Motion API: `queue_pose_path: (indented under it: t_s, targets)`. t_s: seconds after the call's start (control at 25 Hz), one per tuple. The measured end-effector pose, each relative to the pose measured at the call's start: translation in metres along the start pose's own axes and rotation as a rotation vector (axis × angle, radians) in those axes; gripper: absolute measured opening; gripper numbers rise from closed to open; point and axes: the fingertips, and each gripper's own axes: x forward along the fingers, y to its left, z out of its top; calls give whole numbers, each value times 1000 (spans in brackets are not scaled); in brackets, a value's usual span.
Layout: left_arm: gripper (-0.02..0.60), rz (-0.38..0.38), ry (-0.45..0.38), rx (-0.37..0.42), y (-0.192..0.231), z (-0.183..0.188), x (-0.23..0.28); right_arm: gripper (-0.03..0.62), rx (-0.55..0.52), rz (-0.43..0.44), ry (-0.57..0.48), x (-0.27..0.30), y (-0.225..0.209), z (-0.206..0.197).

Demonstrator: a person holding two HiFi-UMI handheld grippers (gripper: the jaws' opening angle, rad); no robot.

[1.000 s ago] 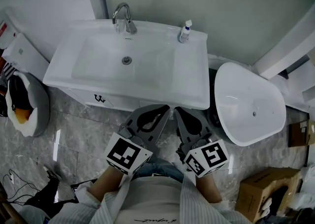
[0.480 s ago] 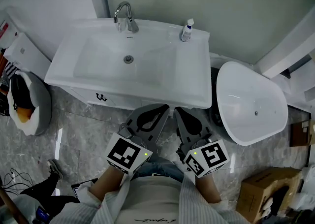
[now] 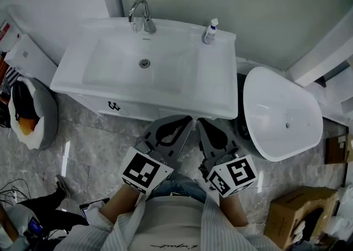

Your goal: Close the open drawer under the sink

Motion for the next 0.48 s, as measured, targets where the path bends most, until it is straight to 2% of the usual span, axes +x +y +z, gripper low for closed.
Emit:
queue_pose_path:
  t_s: [0.24, 0.48]
  targets:
    - [15, -8, 0, -7, -2, 0, 0, 9, 4, 0, 6, 0, 1, -1]
    - [15, -31, -1, 32, 0, 2, 5, 9, 5, 0, 5, 3, 2, 0]
